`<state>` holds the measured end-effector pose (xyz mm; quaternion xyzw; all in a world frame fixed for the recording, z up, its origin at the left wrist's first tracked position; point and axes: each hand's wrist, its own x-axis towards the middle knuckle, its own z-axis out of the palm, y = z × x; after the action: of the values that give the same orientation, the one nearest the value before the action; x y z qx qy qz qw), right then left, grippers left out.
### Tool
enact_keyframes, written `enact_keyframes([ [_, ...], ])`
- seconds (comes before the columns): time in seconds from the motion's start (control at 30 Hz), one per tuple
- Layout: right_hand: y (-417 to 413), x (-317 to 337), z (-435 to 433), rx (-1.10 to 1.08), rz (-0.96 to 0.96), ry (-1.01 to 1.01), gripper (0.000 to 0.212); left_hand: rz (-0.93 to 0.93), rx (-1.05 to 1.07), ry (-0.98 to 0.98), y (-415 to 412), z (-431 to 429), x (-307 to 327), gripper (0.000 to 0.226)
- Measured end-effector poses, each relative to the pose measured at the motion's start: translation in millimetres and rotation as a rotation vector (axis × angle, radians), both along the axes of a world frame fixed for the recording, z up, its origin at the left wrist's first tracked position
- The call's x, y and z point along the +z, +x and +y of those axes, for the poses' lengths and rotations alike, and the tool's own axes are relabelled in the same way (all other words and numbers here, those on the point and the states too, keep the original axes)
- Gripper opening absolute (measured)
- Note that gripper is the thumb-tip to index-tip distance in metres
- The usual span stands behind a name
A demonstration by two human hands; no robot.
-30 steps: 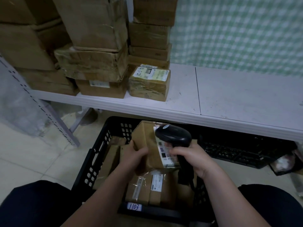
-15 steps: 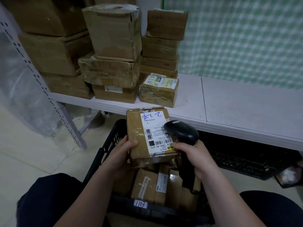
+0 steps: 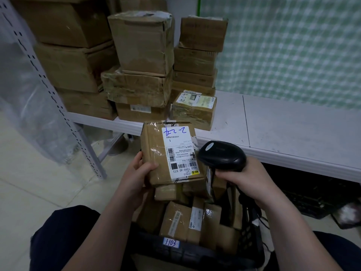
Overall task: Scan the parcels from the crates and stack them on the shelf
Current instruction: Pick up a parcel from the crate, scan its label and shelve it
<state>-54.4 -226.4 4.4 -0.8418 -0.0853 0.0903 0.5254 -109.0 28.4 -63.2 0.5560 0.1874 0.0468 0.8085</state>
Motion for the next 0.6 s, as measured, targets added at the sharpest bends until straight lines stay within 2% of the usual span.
enact_keyframes([
  [0.17, -6, -8, 8, 0.029, 0.16, 0.0, 0.013, -0.041, 0.125, -0.029, 0, 0, 0, 0.066],
  [0.27, -8, -10, 13, 0.022, 0.241, 0.062, 0.015, -0.055, 0.172, -0.016, -2, 0, 2, 0.068],
  [0.6, -7, -12, 20, 0.048, 0.262, 0.092, 0.016, -0.045, 0.229, 0.012, -7, -1, 5, 0.072],
])
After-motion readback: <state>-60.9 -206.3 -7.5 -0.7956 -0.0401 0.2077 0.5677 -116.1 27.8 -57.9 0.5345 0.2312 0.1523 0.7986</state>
